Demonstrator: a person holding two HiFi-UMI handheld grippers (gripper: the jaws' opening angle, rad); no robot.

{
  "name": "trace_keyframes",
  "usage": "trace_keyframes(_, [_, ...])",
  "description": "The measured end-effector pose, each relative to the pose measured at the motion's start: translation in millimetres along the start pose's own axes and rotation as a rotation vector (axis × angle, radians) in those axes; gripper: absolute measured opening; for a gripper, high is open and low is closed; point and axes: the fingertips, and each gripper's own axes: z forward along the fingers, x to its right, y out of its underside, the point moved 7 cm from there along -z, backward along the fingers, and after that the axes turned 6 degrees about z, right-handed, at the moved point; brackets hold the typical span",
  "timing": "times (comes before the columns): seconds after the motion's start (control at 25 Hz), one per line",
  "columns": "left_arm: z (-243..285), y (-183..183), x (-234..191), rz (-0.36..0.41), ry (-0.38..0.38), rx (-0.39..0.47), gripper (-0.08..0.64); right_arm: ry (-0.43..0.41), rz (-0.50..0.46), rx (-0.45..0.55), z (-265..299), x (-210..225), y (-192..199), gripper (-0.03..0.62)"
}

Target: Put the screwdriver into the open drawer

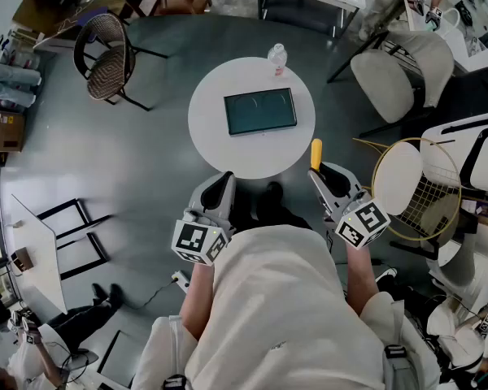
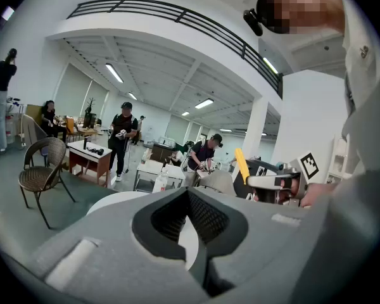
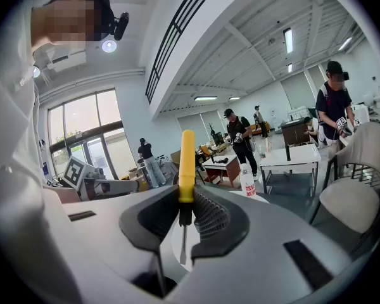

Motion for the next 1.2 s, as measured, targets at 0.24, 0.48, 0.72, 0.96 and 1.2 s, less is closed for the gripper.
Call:
trace_keyframes(0.24, [5.6,-2.2,4.2,0.014,0.01,-0.002,0.012,-0.018,-0.033,0.005,0.9,0.8,-8.3,0.08])
trace_keyframes(0.48, [10.8,-1.0,8.9,0.027,0.022,-0.015,0.012,-0.025,-0.008,0.017,-1.4,1.4,-5.6,0.08])
trace_keyframes(0.72, [14.3,2.6,14.8,0.039,0.037,-0.03,0.012,-0.026,-0.008,0.034,-3.5,-0.7,-3.0,0.081])
trace_keyframes(0.96, [27.3,10.6,17.8,0.041,0.059,-0.062,0.012,0.003,-0.012,0.015,-4.3,2.1,3.6,0.081])
trace_keyframes(1.2, [49.1,28.5,26.1,0.063,0.109,-0.121,0.012,0.032,0.032,0.011,-12.2,6.5,16.7,0.083])
